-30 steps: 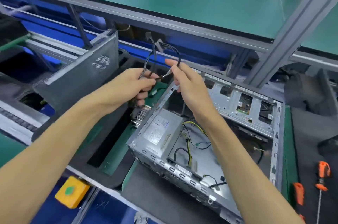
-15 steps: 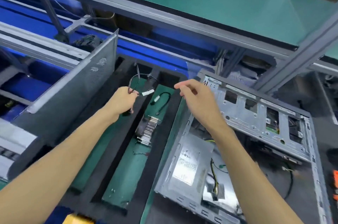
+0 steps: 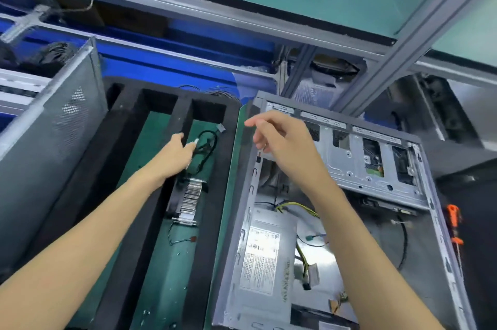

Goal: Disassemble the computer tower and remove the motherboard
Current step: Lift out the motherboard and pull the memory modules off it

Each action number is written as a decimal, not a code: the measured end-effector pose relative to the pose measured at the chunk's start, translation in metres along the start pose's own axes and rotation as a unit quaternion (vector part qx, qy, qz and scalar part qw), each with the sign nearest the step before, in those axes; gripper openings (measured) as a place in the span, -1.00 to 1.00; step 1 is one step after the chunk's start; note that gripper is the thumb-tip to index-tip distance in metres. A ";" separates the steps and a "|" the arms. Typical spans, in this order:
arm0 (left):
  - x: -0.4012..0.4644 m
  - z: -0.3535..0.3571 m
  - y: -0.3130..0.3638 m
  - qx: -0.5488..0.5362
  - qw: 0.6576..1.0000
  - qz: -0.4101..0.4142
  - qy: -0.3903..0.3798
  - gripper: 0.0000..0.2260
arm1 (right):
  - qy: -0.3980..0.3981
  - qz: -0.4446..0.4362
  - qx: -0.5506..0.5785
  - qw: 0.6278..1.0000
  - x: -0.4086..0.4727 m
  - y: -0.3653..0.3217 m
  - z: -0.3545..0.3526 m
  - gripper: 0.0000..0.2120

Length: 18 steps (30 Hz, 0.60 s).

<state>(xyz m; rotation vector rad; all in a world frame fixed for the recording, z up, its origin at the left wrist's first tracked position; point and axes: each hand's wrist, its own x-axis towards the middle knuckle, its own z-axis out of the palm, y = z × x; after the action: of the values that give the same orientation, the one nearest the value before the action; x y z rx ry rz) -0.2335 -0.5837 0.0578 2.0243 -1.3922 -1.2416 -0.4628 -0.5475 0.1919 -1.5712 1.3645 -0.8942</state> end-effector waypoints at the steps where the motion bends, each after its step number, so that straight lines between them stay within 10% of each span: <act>1: -0.002 -0.002 0.006 -0.006 0.999 0.017 0.030 -0.50 | 0.007 -0.001 0.006 1.000 -0.002 0.001 -0.005 -0.75; 7: -0.056 -0.011 0.087 -0.154 0.959 0.179 0.159 -0.70 | 0.052 0.001 0.028 0.998 -0.020 0.007 -0.036 -0.71; 11: -0.134 0.013 0.157 -0.168 0.918 0.355 0.055 -0.69 | 0.101 0.006 0.041 0.994 -0.043 0.015 -0.075 -0.68; 15: -0.186 0.073 0.188 0.023 0.905 0.368 -0.213 -0.68 | 0.169 0.030 0.065 0.983 -0.074 0.030 -0.123 -0.57; 18: -0.193 0.135 0.179 0.333 0.832 0.342 -0.283 -0.67 | 0.218 0.046 0.082 0.971 -0.099 0.044 -0.154 -0.51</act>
<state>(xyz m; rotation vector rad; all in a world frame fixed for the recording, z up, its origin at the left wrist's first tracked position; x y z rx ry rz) -0.4658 -0.4684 0.2008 1.2154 -2.8325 -1.1189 -0.6350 -0.4736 0.2115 -1.2156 1.6036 -1.3126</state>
